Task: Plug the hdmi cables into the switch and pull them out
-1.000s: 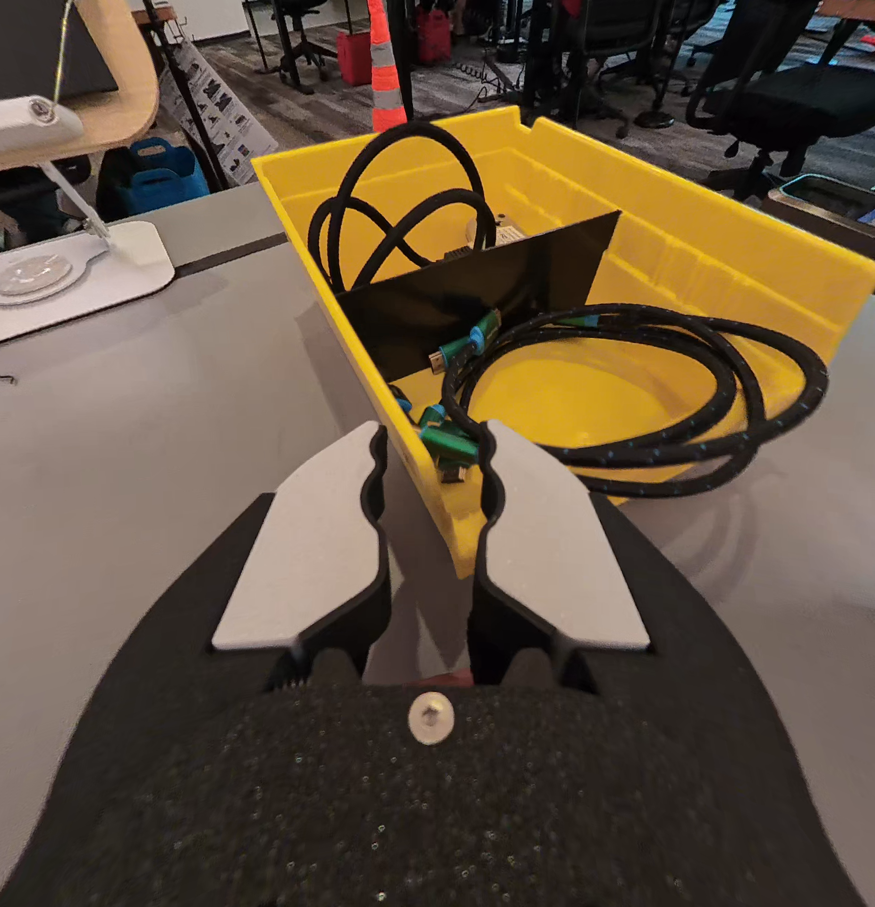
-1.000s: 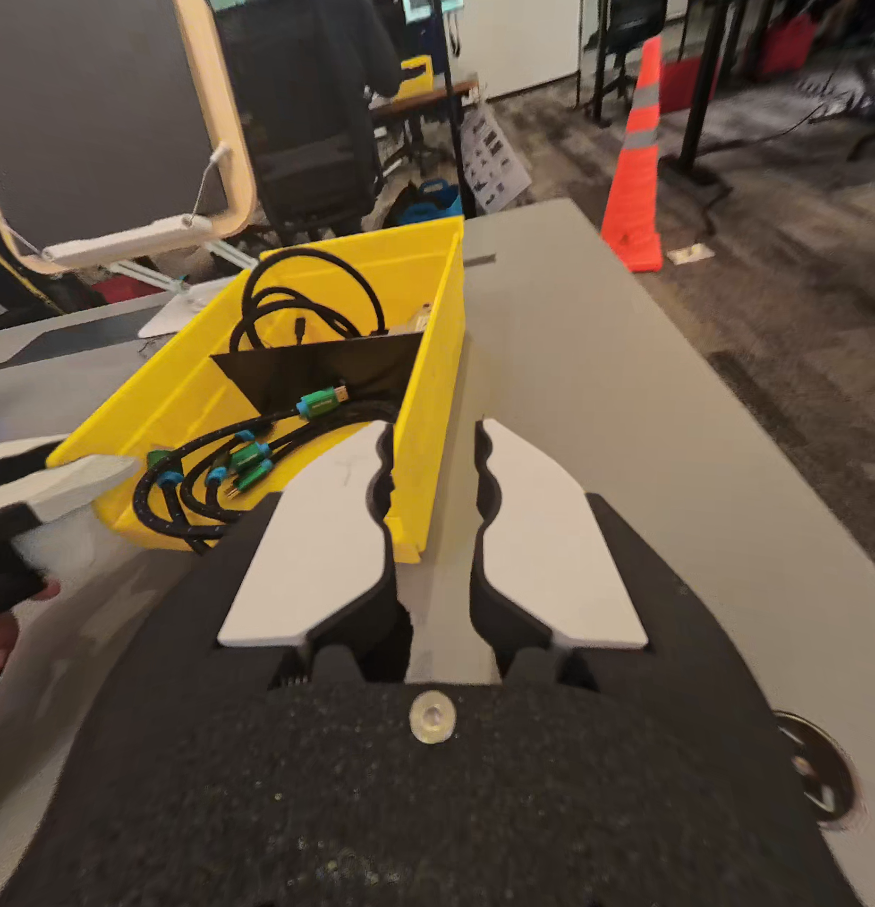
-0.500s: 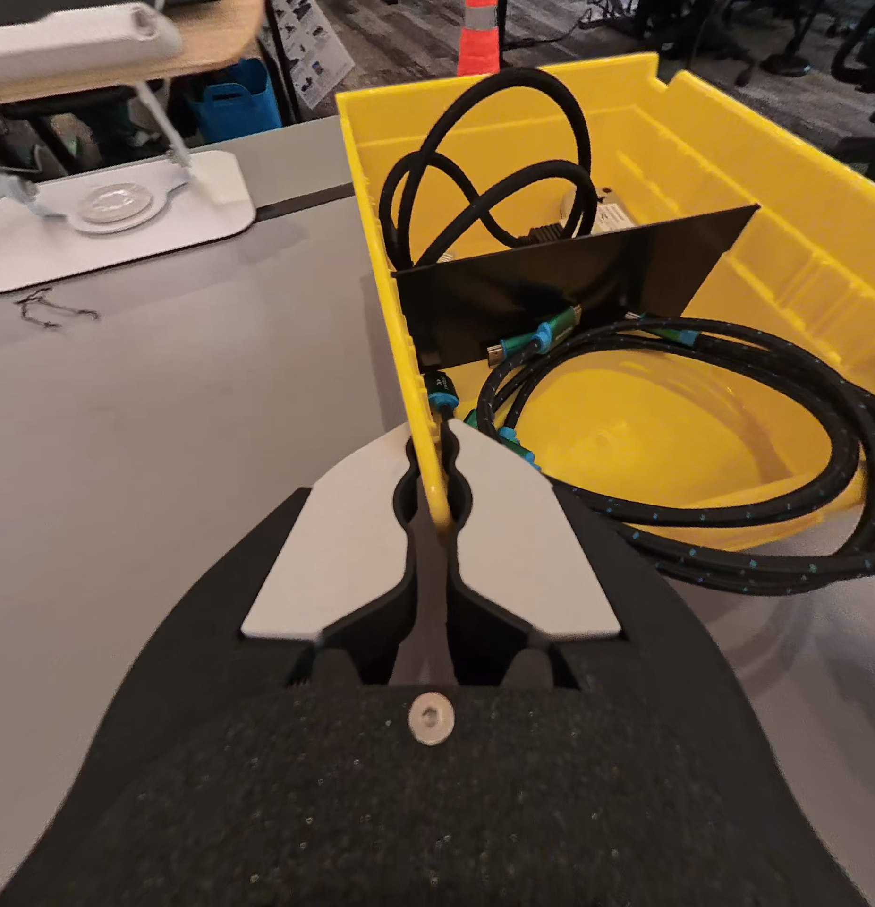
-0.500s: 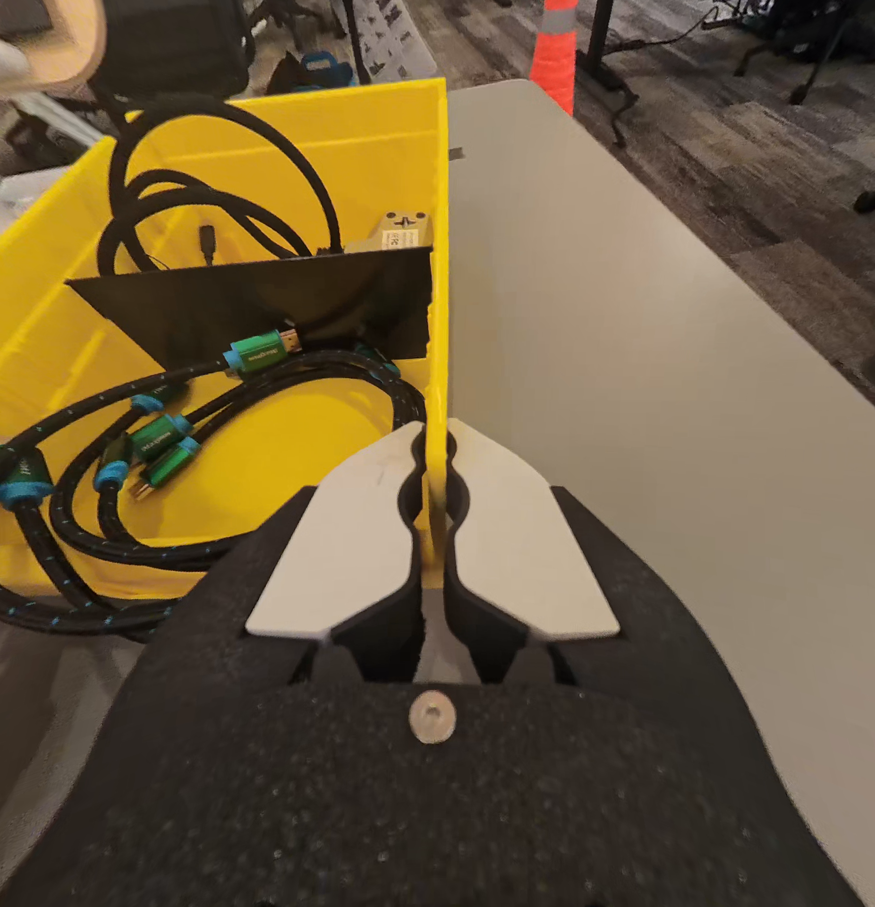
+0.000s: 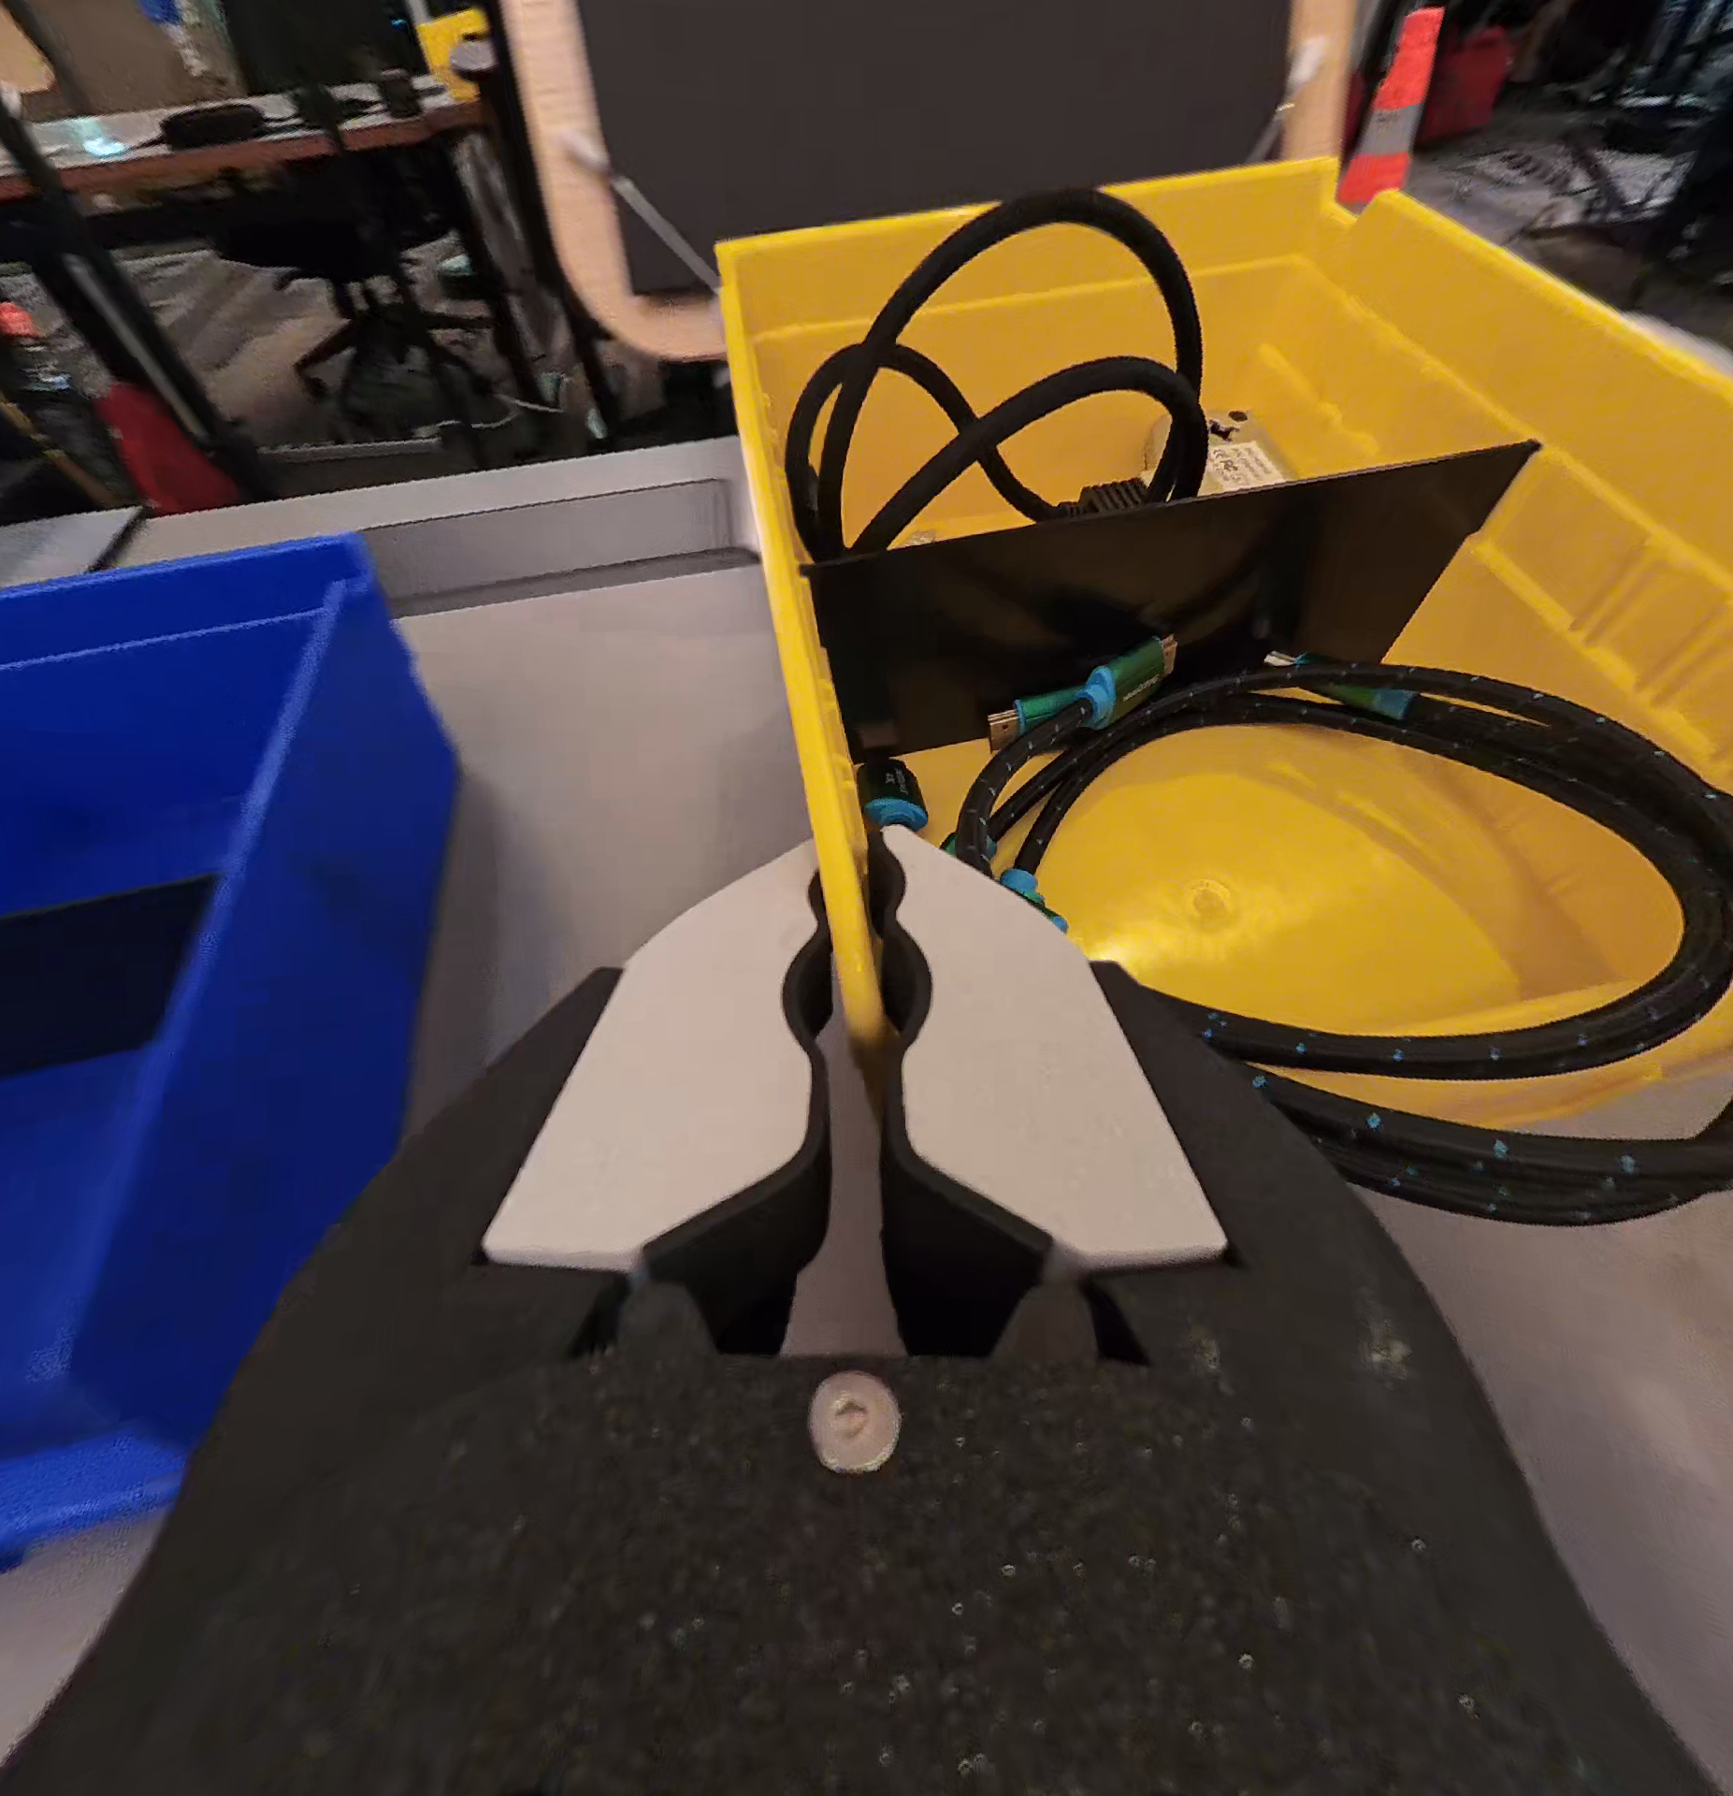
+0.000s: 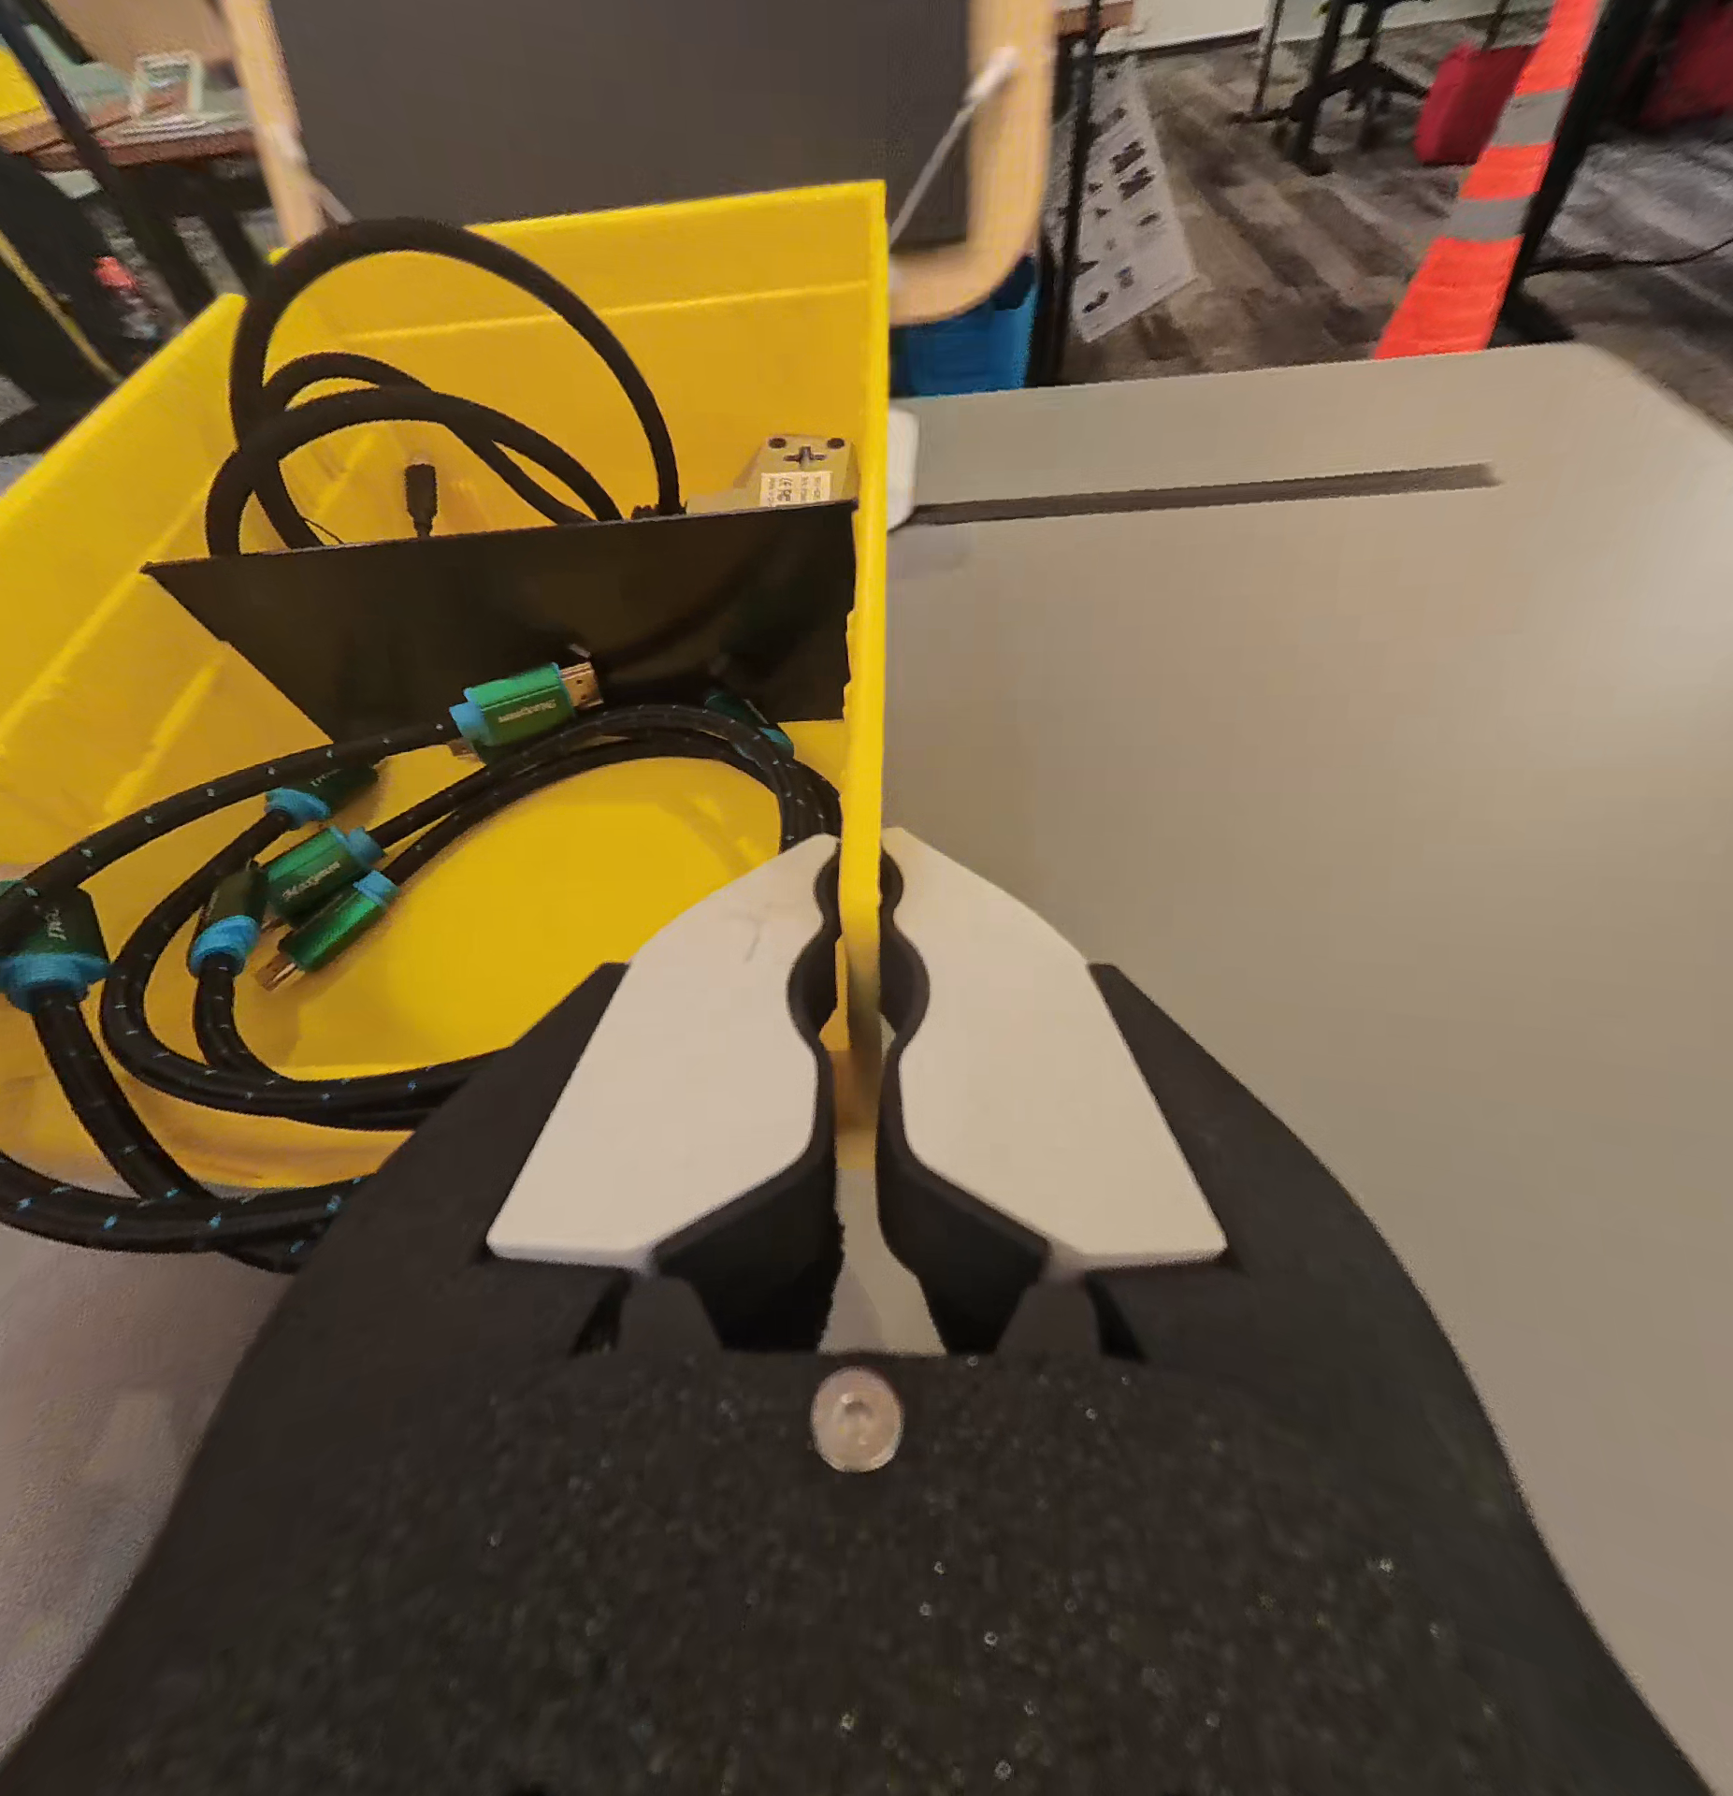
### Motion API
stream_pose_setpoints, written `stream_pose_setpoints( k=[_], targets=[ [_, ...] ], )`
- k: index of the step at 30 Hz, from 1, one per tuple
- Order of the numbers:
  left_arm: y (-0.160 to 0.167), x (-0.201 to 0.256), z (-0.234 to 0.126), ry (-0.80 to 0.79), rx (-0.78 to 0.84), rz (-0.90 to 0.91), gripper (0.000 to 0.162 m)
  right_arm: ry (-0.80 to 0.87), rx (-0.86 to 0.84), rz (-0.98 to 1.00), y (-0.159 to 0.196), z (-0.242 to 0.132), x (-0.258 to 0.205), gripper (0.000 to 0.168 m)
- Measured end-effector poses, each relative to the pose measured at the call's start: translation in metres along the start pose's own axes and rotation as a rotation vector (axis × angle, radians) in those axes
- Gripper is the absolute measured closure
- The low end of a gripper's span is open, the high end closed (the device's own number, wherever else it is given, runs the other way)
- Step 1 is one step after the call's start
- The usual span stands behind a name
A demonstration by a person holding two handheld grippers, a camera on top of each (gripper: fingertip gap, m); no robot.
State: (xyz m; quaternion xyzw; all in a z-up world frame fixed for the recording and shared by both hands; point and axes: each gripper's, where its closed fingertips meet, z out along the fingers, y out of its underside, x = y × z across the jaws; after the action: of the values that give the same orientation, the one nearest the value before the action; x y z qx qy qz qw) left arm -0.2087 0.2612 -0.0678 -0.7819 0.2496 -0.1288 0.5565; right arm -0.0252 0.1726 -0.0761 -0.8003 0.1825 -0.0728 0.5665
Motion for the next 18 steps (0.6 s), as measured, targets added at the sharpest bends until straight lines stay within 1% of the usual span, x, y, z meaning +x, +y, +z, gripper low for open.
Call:
stream_pose_setpoints(
  k=[3,5,8,11,12,13,14,15,16,17,18],
  targets=[
    [0.016,-0.035,-0.003,-0.034,-0.039,-0.012,0.158,-0.037,-0.035,0.002,0.014,0.010,-0.039,0.165],
    [0.030,-0.047,-0.001,-0.046,-0.068,-0.020,0.158,-0.045,-0.066,-0.003,0.026,0.015,-0.053,0.165],
    [0.052,-0.053,0.003,-0.061,-0.099,-0.031,0.158,-0.056,-0.102,-0.019,0.044,0.024,-0.060,0.165],
    [0.057,-0.052,0.002,-0.062,-0.121,-0.017,0.156,-0.062,-0.079,-0.047,0.050,0.028,-0.060,0.165],
    [0.058,-0.047,-0.002,-0.022,-0.141,-0.023,0.152,-0.086,-0.085,-0.065,0.050,0.028,-0.060,0.165],
    [0.058,-0.040,-0.009,0.038,-0.151,-0.037,0.139,-0.121,-0.103,-0.096,0.051,0.026,-0.060,0.164],
    [0.057,-0.033,-0.020,0.102,-0.151,-0.061,0.125,-0.156,-0.099,-0.129,0.048,0.021,-0.060,0.160],
    [0.056,-0.027,-0.033,0.174,-0.145,-0.092,0.115,-0.182,-0.072,-0.161,0.042,0.012,-0.057,0.149],
    [0.055,-0.024,-0.049,0.240,-0.133,-0.130,0.111,-0.215,-0.046,-0.195,0.037,0.001,-0.054,0.144],
    [0.054,-0.030,-0.066,0.277,-0.121,-0.172,0.111,-0.262,-0.024,-0.231,0.036,-0.010,-0.052,0.137],
    [0.054,-0.043,-0.082,0.280,-0.103,-0.203,0.107,-0.321,-0.004,-0.271,0.036,-0.023,-0.052,0.127]
  ],
)
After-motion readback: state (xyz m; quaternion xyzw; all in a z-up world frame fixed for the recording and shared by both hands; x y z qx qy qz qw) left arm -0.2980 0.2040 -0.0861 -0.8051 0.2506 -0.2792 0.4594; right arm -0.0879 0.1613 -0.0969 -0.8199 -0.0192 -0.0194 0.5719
